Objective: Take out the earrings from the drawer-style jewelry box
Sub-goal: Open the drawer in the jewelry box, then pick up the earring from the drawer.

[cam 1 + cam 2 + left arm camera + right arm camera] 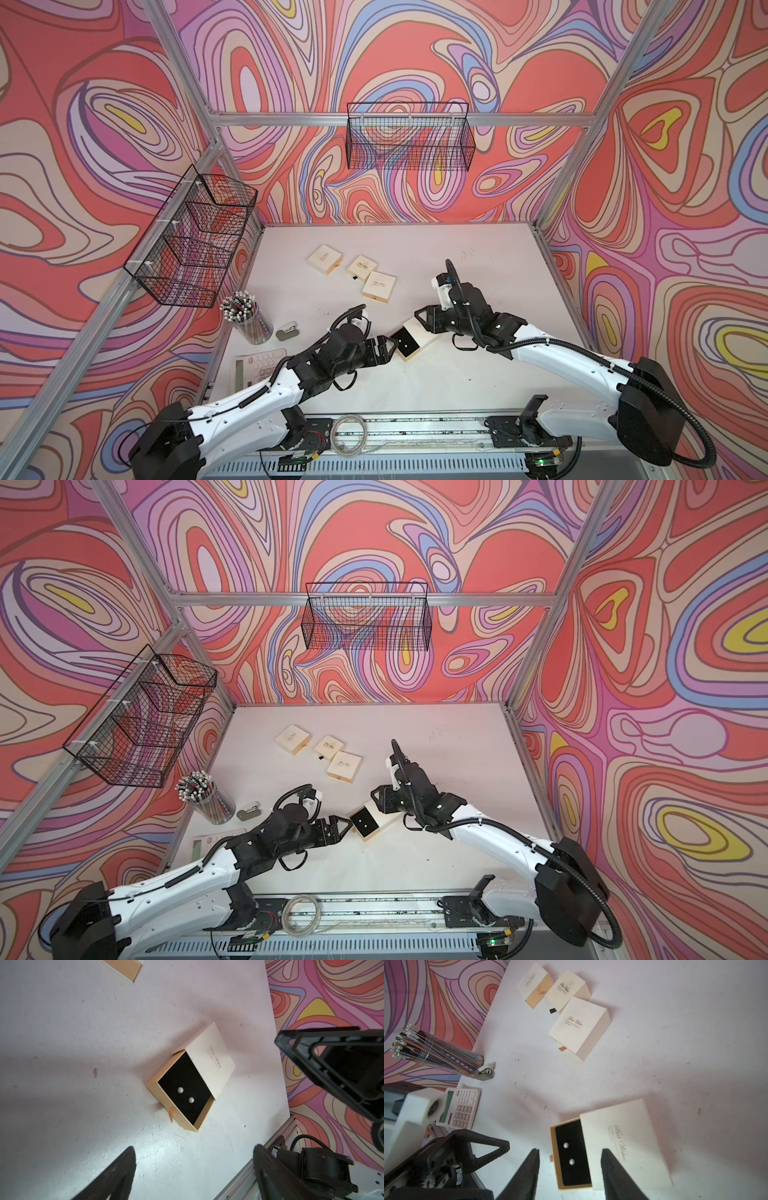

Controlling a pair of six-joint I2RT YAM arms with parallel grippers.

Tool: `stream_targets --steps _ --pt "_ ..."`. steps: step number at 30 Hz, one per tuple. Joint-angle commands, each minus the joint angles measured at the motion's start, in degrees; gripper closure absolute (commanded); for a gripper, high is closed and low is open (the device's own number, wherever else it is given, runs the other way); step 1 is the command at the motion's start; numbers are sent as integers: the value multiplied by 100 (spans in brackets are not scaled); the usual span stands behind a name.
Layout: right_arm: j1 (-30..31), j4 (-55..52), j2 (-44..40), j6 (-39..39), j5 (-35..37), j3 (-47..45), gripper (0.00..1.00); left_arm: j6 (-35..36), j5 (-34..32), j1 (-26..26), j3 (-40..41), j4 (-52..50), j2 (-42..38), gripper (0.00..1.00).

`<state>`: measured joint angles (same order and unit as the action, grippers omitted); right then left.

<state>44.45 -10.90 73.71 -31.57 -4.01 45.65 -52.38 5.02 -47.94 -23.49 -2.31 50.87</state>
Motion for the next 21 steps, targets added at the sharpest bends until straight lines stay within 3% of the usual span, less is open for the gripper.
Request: stream_targets --steps 1,5,12,21 --pt "537 -411 403 -102 711 235 52 694 -60 58 18 -595 -469 0" --pt "921 -430 980 -190 853 446 57 918 -171 82 222 -869 -1119 0" --pt "1095 -404 1822 -287 942 730 78 814 -572 129 375 -1508 -1833 0" --pt "1107 -442 2321 -262 1043 1007 80 747 -537 147 373 -1353 -1551 0"
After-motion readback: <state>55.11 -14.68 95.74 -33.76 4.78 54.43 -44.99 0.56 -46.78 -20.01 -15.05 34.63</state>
